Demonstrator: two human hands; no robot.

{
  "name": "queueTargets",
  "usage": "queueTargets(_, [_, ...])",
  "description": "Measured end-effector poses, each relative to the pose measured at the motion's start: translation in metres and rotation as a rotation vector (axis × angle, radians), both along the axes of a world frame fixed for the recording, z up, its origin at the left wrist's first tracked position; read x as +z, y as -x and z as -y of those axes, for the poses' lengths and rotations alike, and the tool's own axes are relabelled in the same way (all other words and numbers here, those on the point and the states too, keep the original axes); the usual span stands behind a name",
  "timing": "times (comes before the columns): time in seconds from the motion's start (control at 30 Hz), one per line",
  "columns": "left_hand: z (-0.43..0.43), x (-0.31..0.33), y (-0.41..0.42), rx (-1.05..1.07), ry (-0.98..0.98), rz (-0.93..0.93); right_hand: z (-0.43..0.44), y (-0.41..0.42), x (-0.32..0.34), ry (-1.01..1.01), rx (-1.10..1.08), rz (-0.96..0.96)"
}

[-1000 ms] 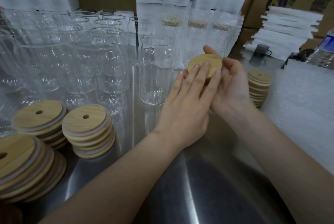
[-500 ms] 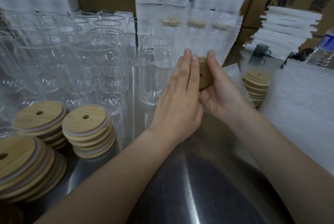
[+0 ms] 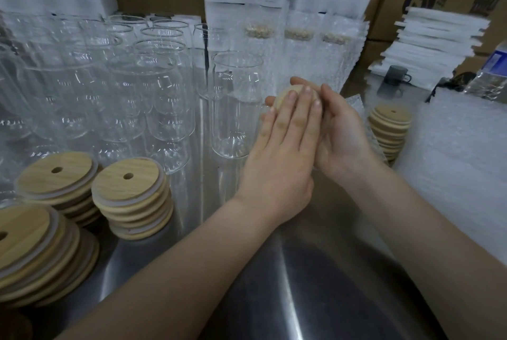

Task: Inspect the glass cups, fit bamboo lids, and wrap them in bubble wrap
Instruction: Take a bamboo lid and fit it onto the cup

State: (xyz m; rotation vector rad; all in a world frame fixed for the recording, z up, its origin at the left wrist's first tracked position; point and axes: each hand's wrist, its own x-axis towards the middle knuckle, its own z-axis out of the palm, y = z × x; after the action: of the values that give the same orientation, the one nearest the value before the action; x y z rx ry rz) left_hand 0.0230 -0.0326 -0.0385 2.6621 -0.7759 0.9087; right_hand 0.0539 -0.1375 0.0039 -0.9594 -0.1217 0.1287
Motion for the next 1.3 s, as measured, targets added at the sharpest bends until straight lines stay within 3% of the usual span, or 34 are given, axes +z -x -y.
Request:
queueTargets(0.2, [0.002,-0.002,0.0,0.002,-0.096,0.057,0.002,0.0,0.003,-0.028,0.029,0.001])
queueTargets(0.57, [-0.011,0.002,-0.006,0.089,0.134,0.048,0.008,-0.004,0.006,-0.238,-0.082,0.058])
queueTargets(0.77, [-0.018,0.011,-0.007,0.149,0.421,0.21,0.009,-0.006,0.003,-0.136,-0.165,0.025])
queueTargets(1.0, [-0.03,0.004,-0.022,0.148,0.86,-0.078,0.004,-0.005,0.002,-0.103,-0.16,0.003])
queueTargets(1.3, [-0.037,-0.008,-0.043,0.194,1.131,-0.369,-0.001,-0.003,-0.001,0.053,-0.18,0.09])
